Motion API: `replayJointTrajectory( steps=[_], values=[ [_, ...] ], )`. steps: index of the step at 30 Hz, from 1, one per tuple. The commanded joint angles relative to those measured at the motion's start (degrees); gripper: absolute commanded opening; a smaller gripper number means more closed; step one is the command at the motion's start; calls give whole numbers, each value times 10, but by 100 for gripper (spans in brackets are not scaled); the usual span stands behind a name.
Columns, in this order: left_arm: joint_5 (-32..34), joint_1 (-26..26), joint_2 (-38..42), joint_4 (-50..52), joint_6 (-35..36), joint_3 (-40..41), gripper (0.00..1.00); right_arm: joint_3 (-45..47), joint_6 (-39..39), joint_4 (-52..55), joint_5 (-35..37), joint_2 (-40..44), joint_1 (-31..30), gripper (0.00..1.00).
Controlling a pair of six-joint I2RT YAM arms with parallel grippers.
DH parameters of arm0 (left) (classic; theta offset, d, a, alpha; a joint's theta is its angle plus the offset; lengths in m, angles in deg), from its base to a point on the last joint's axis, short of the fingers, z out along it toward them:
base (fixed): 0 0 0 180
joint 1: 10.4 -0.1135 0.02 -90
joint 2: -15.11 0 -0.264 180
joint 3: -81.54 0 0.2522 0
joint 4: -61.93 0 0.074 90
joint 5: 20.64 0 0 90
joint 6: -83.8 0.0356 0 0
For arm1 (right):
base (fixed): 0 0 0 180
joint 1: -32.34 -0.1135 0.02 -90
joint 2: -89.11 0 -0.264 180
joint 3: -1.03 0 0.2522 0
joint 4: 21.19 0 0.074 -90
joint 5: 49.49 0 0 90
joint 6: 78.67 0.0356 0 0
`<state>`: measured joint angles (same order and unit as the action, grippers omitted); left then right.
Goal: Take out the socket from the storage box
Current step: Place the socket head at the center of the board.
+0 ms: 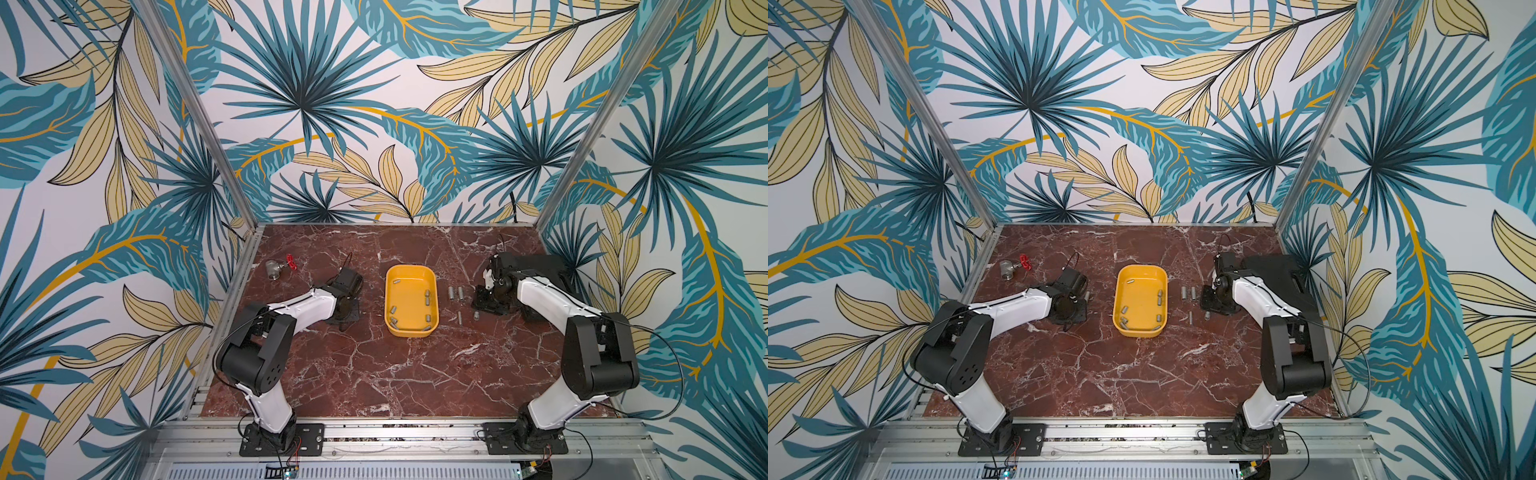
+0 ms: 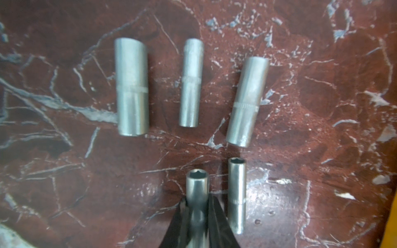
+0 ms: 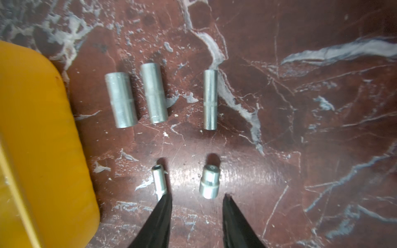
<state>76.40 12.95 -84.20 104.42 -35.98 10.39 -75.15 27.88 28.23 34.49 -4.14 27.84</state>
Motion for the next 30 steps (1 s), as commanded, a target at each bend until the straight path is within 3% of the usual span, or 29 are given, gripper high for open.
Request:
replayJointTrajectory(
  steps=[1,11,17,30],
  values=[
    [-1,-6,-14,-8,7,10,19,-9,-9,28,2,22,0,41],
    [6,-6,22,3,8,10,34,-37,-4,51,8,61,-22,41],
    [13,-6,69,21,8,4,39,-66,14,51,21,68,-81,41],
    [24,-6,182,21,-10,46,43,-170,75,4,7,-84,-242,41]
  ],
)
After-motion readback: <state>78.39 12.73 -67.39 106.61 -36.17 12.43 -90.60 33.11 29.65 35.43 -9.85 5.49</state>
